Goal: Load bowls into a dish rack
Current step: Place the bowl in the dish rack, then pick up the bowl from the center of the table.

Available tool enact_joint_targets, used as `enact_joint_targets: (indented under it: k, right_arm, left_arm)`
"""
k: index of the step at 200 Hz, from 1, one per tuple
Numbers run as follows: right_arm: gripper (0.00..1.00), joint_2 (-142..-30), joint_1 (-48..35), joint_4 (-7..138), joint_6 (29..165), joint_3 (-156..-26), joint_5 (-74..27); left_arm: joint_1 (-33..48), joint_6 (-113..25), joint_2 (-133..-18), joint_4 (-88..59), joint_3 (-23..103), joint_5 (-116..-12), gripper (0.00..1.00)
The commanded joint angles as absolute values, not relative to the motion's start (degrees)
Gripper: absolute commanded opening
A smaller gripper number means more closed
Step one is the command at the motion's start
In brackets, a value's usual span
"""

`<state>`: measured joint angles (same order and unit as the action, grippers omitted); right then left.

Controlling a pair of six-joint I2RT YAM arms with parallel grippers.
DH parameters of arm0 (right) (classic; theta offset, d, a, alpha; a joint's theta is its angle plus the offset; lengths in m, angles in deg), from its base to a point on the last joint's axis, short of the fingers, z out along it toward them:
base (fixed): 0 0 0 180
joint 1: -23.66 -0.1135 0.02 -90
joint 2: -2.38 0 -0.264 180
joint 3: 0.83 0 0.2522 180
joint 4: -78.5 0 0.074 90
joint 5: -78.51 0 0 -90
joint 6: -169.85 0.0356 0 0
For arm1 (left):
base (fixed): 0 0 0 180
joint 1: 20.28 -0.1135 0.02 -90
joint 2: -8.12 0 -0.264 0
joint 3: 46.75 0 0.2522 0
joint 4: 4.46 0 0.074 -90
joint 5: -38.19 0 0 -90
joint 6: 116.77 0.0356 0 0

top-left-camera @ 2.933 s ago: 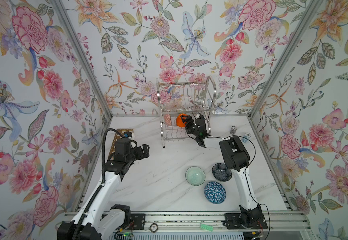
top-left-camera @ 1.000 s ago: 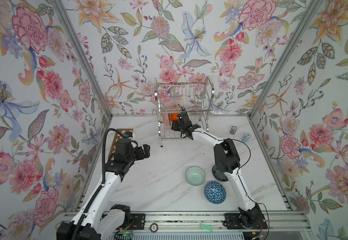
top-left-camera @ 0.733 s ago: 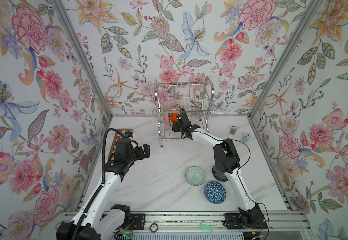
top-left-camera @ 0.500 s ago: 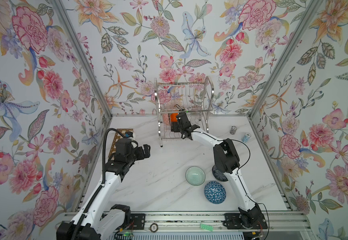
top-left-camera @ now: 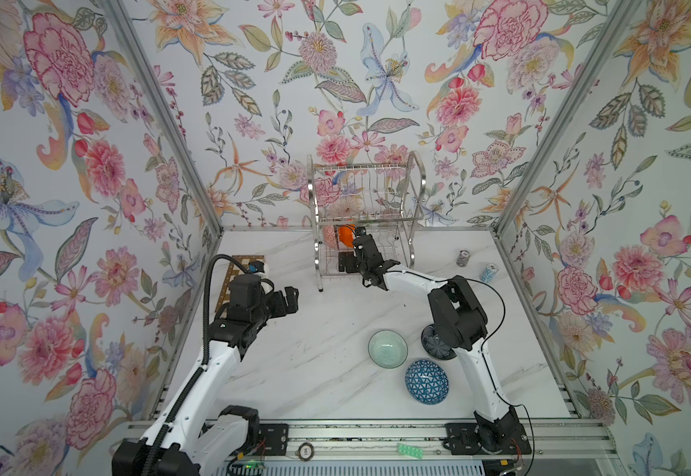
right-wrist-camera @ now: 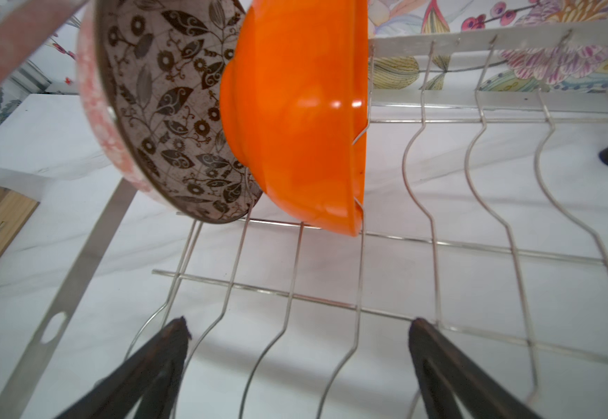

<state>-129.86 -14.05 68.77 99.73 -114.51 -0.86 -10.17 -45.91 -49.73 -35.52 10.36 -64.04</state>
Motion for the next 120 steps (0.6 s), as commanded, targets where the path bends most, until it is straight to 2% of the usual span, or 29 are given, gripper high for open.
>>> enact_joint_targets:
  k: [1, 52, 120]
  right_arm:
    - [0.96, -126.71, -14.7, 74.22, 99.08, -110.92, -1.5]
    - [0.96, -121.35, -15.93, 84.18, 95.49, -99.89, -0.33]
    - [0.95, -115.54, -18.03, 90.41, 91.36, -90.65, -0.78]
  left_arm:
    - [-9.66, -44.75, -48.93, -35.31, 9.59, -64.03, 0.99]
    - [-9.65, -44.7, -48.75, -35.27, 9.48, -63.72, 0.99]
    - [-9.65, -44.47, -48.63, -35.36, 9.53, -63.32, 0.99]
